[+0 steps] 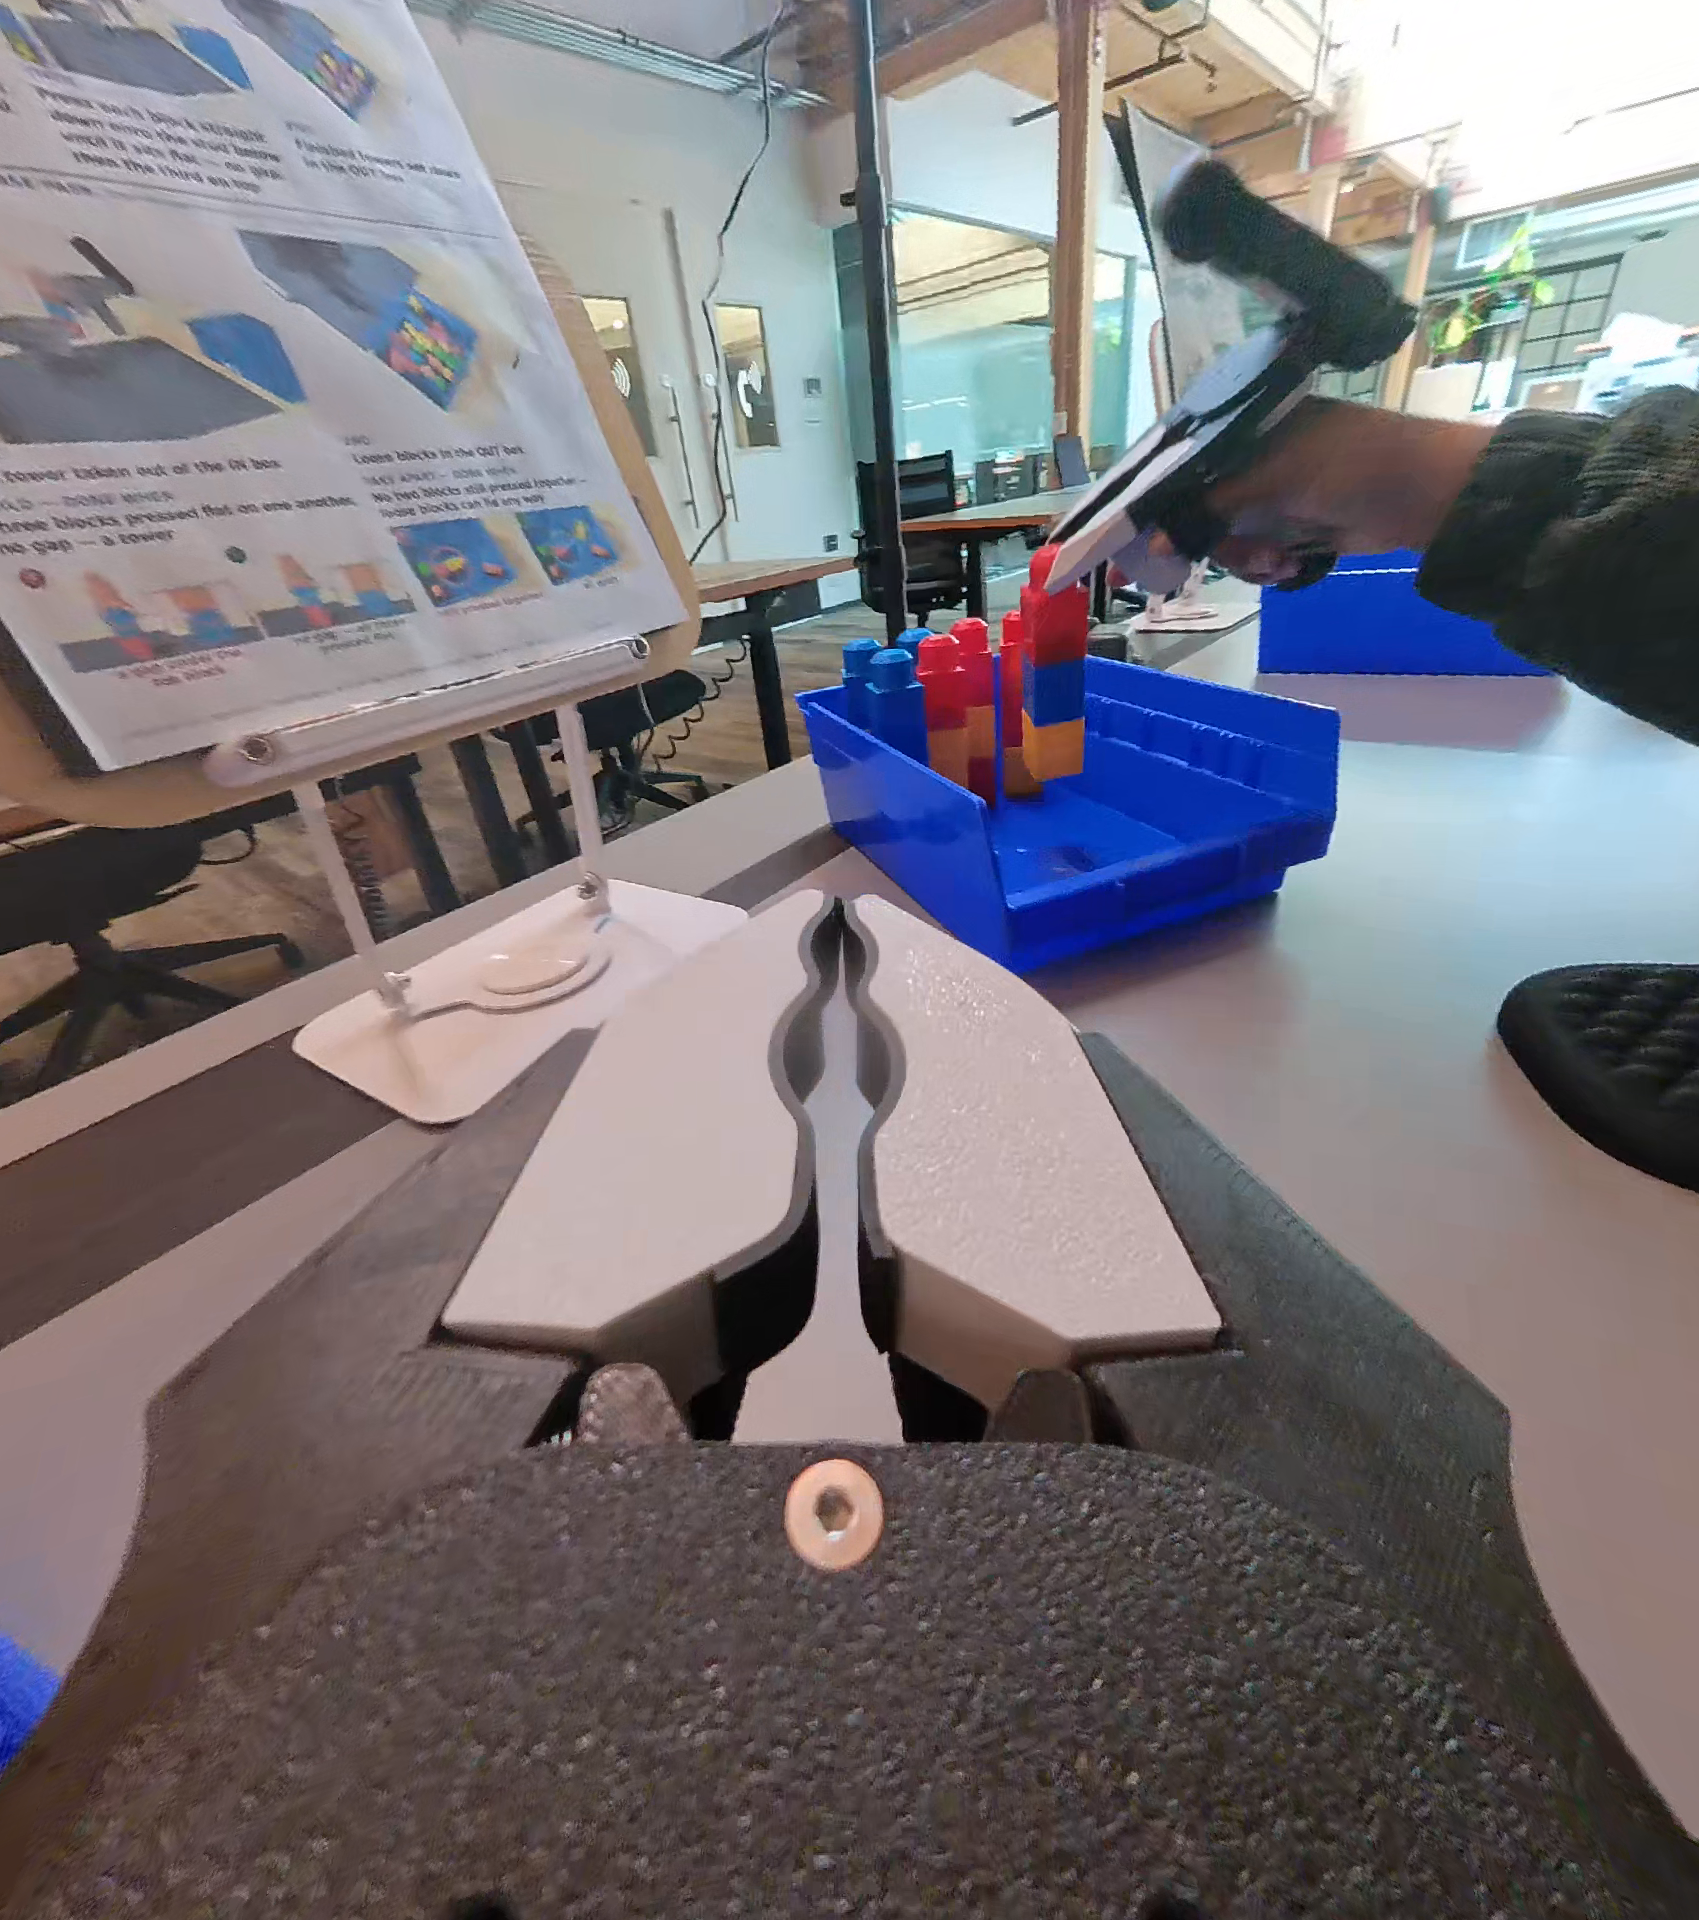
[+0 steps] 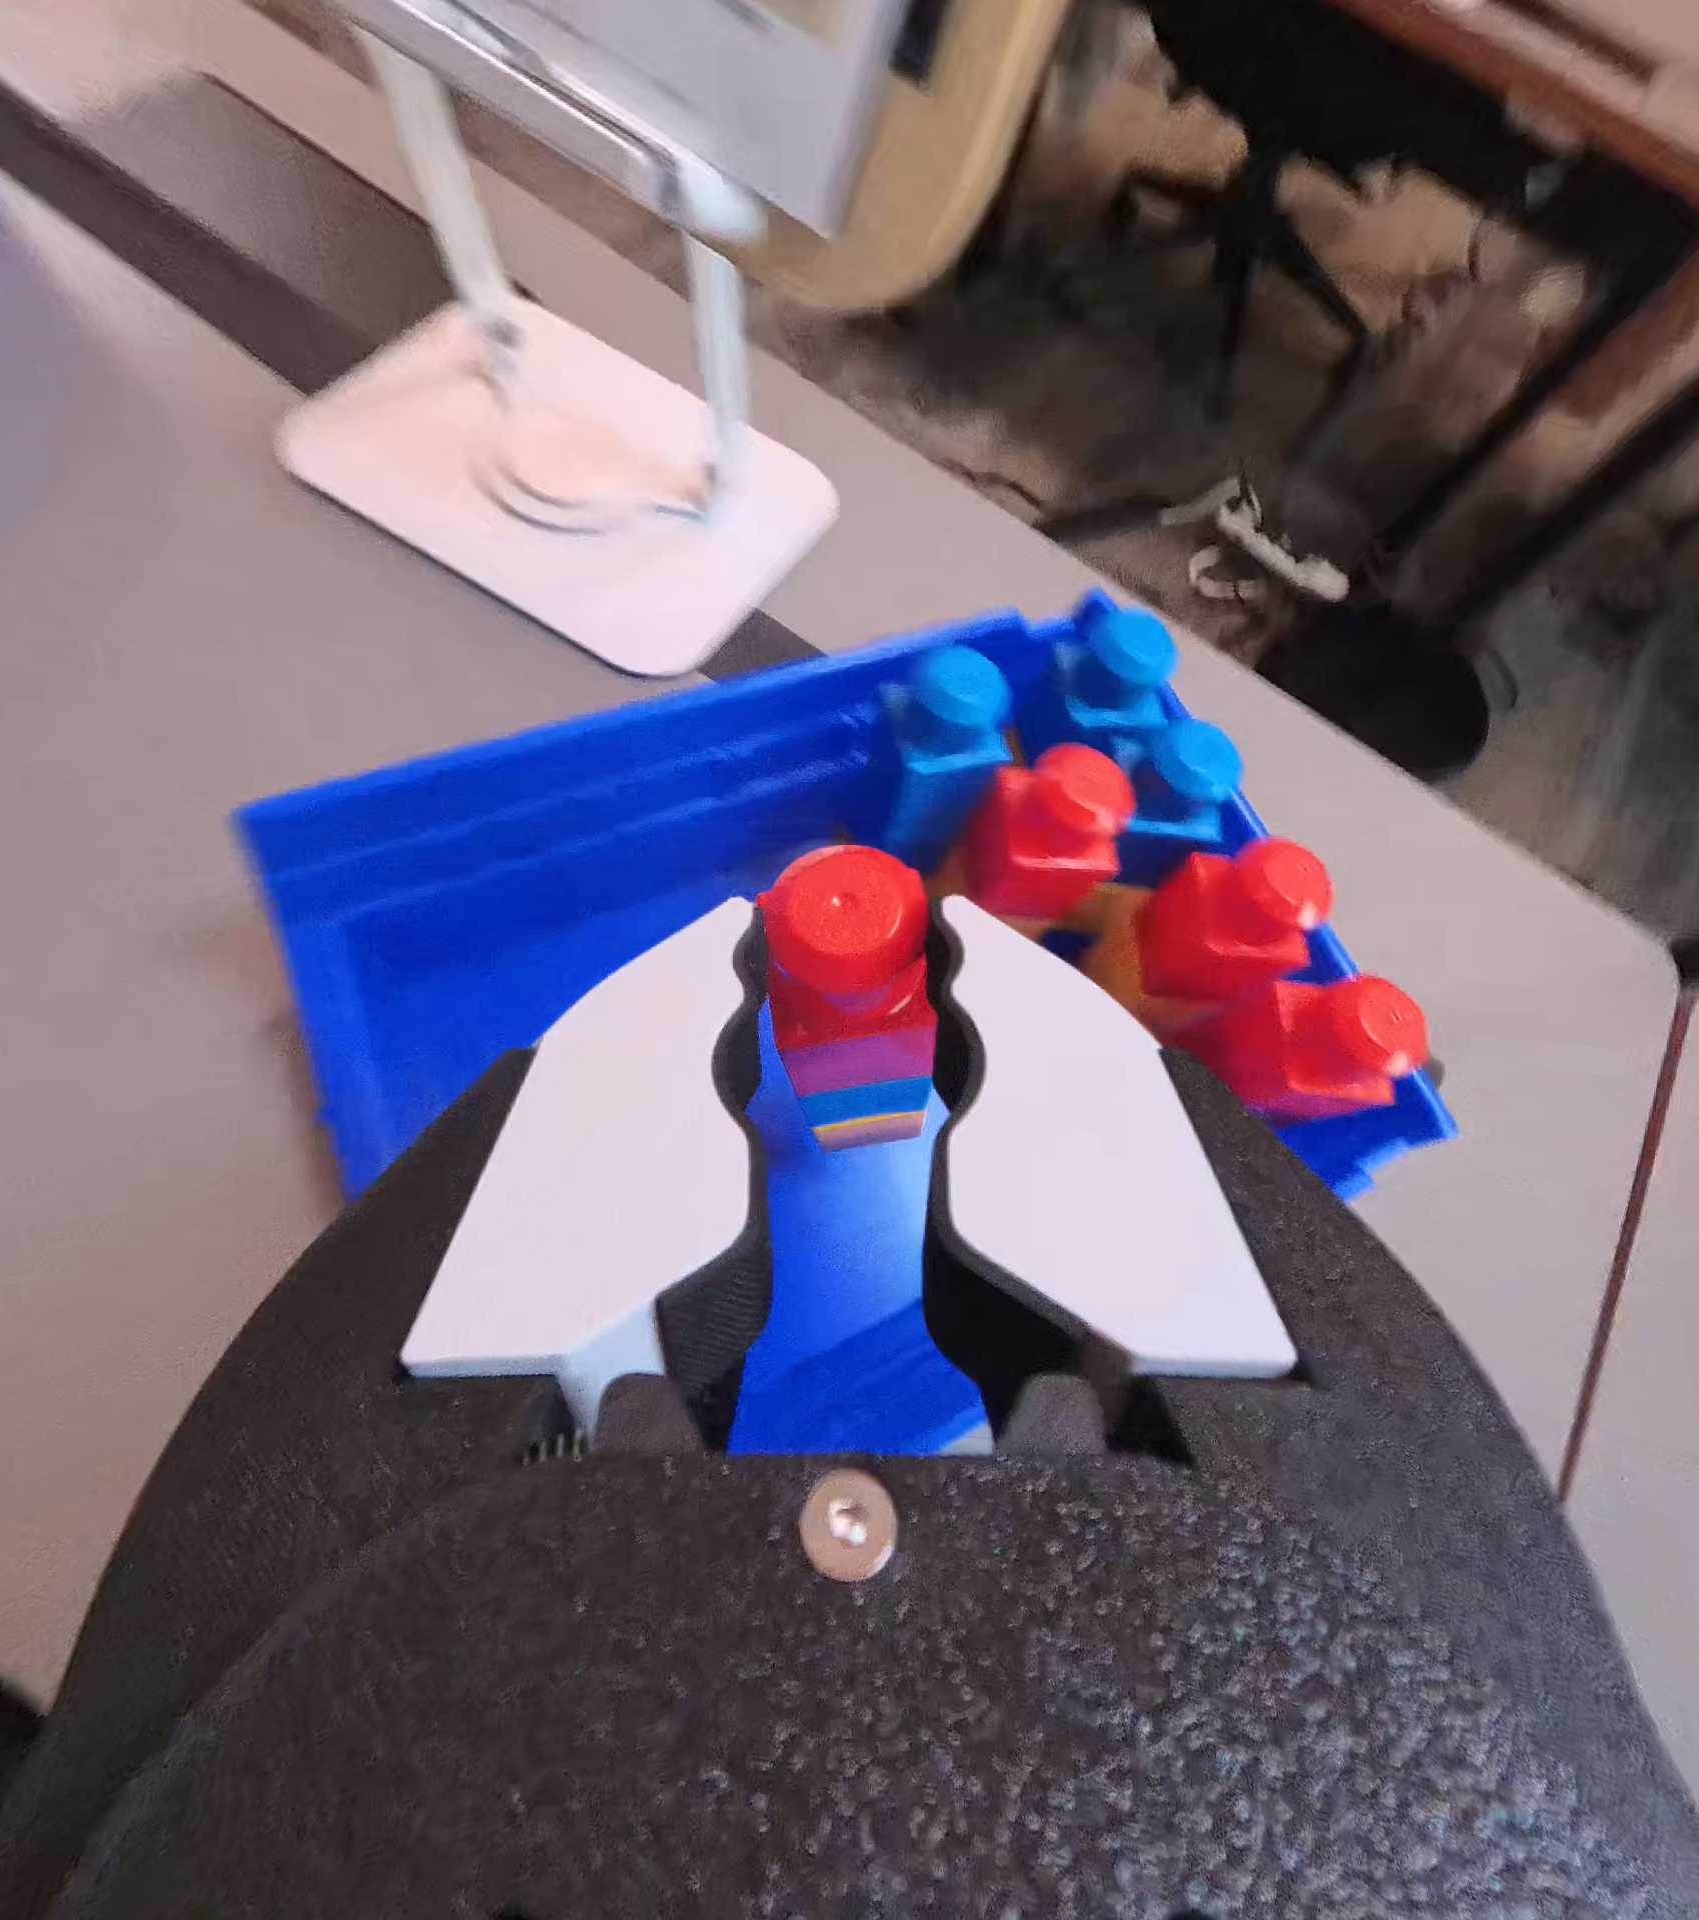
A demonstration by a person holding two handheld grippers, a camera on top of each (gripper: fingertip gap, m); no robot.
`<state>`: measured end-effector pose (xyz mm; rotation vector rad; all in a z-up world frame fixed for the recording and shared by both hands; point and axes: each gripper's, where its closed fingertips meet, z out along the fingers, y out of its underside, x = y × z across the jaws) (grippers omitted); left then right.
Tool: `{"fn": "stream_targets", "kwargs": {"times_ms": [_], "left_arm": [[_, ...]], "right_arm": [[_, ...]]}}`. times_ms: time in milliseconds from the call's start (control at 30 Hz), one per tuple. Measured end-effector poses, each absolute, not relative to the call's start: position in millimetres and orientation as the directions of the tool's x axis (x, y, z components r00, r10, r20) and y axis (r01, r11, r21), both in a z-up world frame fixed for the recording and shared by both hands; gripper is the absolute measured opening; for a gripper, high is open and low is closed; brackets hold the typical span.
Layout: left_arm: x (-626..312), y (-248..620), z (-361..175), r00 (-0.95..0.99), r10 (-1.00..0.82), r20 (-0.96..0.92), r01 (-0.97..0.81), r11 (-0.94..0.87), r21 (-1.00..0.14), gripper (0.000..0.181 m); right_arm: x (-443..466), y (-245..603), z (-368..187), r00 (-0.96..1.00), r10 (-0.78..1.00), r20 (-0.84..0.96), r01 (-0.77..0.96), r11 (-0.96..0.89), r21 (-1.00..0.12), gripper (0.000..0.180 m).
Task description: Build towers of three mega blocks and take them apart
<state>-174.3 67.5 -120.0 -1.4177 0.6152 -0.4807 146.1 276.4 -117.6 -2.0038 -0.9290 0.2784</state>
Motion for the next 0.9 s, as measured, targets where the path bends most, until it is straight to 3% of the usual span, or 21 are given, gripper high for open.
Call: {"fn": "stream_targets", "kwargs": {"times_ms": [267, 400, 500, 600, 733, 800, 900], "left_arm": [[-178.5, 71.2, -122.7, 0.771, -0.626, -0.115, -0.065, 0.102, -0.993, 0.000], [-176.6, 71.5, -126.1, 0.770, -0.623, -0.136, -0.093, 0.101, -0.991, 0.000], [-182.3, 72.1, -122.0, 0.785, -0.607, -0.126, -0.089, 0.090, -0.992, 0.000], [-204.2, 75.6, -110.2, 0.825, -0.558, -0.089, -0.067, 0.061, -0.996, 0.000], [-278.6, 87.7, -82.4, 0.933, -0.356, -0.055, -0.042, 0.044, -0.998, 0.000], [-329.0, 95.8, -77.2, 0.974, -0.222, -0.037, -0.041, -0.011, -0.999, 0.000], [-406.4, 105.9, -88.8, 0.984, -0.028, -0.176, -0.178, -0.204, -0.963, 0.001]], "right_arm": [[178.4, 353.2, -171.9, 0.828, 0.561, 0.009, 0.339, -0.487, -0.805, 0.030], [181.1, 359.9, -173.0, 0.843, 0.538, -0.023, 0.304, -0.511, -0.804, 0.030], [186.8, 357.2, -168.4, 0.855, 0.518, -0.014, 0.296, -0.511, -0.807, 0.048], [186.7, 344.6, -130.6, 0.871, 0.491, 0.003, 0.218, -0.382, -0.898, 0.056], [156.9, 280.4, -60.6, 0.851, 0.524, 0.044, 0.083, -0.052, -0.995, 0.052], [125.7, 233.7, -48.9, 0.789, 0.614, 0.032, 0.031, 0.012, -0.999, 0.050], [75.5, 166.6, -59.4, 0.662, 0.749, 0.028, 0.033, 0.008, -0.999, 0.047]]}}
